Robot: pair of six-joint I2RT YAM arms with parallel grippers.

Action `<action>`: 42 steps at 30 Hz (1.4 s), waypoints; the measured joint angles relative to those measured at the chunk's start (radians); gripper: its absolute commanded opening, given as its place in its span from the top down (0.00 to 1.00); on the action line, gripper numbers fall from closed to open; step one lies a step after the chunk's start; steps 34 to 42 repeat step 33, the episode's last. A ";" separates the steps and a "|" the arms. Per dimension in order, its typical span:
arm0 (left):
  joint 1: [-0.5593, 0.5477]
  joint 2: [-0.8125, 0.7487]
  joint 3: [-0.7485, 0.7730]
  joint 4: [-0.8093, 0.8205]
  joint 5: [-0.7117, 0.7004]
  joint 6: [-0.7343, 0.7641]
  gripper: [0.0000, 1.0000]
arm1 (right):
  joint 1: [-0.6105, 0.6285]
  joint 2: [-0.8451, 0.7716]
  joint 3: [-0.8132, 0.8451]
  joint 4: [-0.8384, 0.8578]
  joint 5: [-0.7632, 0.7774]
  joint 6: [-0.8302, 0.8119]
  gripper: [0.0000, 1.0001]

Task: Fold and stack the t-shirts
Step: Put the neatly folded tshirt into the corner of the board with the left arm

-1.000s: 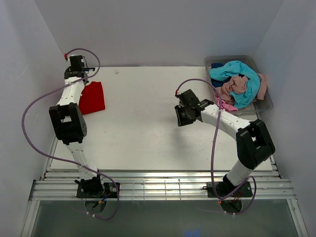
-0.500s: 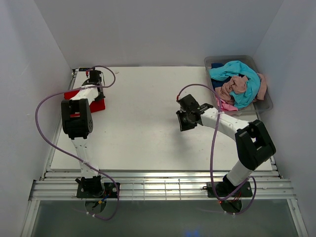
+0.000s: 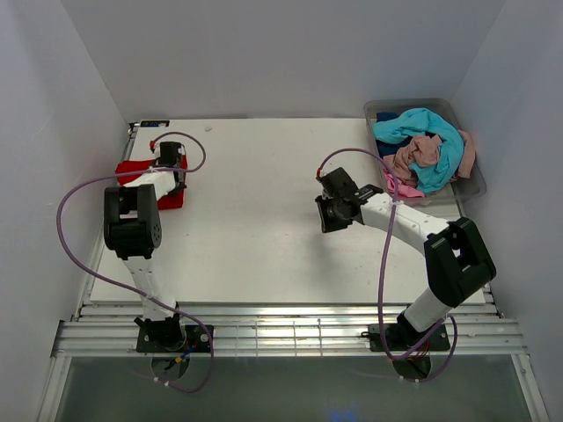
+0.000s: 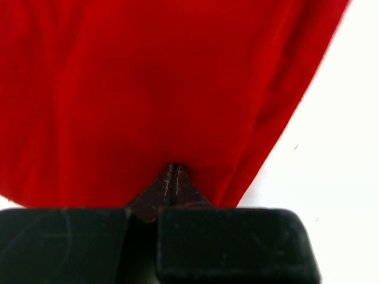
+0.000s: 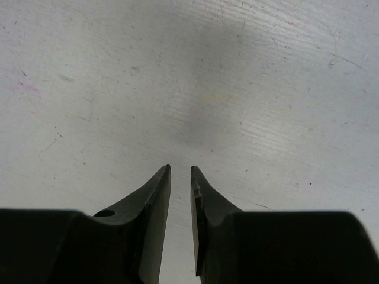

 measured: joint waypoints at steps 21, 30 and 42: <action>-0.009 -0.203 0.043 -0.036 0.159 0.039 0.38 | 0.000 -0.019 0.076 -0.017 0.023 0.002 0.67; -0.143 -0.614 0.077 0.063 0.518 -0.051 0.39 | 0.000 -0.047 0.219 -0.042 0.065 -0.018 0.64; -0.188 -0.691 -0.018 0.060 0.599 -0.096 0.40 | 0.000 -0.079 0.224 -0.064 0.070 -0.024 0.61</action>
